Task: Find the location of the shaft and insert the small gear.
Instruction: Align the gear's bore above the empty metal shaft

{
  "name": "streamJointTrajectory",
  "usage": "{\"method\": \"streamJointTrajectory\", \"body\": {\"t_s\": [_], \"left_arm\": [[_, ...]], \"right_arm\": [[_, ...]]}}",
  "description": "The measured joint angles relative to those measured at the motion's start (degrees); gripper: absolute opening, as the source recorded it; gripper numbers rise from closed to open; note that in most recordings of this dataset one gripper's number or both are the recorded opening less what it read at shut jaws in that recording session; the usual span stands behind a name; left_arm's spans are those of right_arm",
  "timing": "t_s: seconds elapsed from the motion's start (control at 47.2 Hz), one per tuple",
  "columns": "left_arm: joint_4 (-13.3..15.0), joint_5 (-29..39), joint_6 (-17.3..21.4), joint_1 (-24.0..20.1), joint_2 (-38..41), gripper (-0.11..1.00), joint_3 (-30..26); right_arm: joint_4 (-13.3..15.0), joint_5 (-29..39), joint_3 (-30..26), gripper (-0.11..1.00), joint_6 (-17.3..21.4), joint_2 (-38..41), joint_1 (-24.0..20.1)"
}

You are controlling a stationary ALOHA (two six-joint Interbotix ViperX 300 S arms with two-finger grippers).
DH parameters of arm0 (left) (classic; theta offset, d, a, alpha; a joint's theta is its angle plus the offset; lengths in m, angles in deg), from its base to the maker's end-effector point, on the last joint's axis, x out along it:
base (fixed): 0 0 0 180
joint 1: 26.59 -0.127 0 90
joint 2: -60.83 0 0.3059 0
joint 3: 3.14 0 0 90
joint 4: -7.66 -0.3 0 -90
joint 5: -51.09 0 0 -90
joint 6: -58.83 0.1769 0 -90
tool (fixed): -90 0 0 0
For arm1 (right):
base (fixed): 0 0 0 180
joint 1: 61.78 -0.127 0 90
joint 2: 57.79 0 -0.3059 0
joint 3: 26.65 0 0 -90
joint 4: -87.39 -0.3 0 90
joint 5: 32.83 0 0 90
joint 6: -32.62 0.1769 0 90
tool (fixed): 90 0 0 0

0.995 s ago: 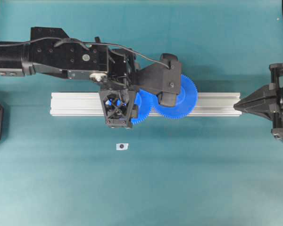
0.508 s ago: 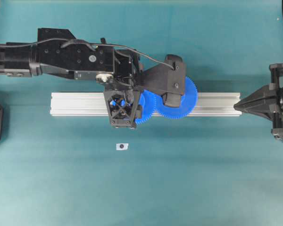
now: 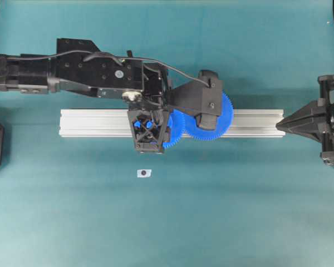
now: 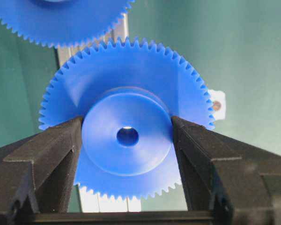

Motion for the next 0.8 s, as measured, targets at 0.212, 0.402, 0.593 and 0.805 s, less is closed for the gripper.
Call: {"method": "streamJointTrajectory", "body": {"t_s": [0.212,0.402,0.593,0.805], "left_arm": [[0.0,-1.14,0.0,-0.26,0.97,0.65,0.35],[0.0,-2.2,0.0,-0.35,1.23,0.65,1.76],[0.0,-2.64,0.0,-0.53,1.23,0.65,3.34],[0.0,-4.57,0.0,-0.88,1.14,0.65,4.22]], "right_arm": [[0.0,0.0,0.0,0.04,0.0,-0.18,-0.09],[0.0,0.0,0.0,0.04,0.0,-0.09,0.0],[0.0,0.0,0.0,0.04,0.0,-0.18,0.0],[0.0,0.0,0.0,0.04,0.0,-0.09,0.0]]}}
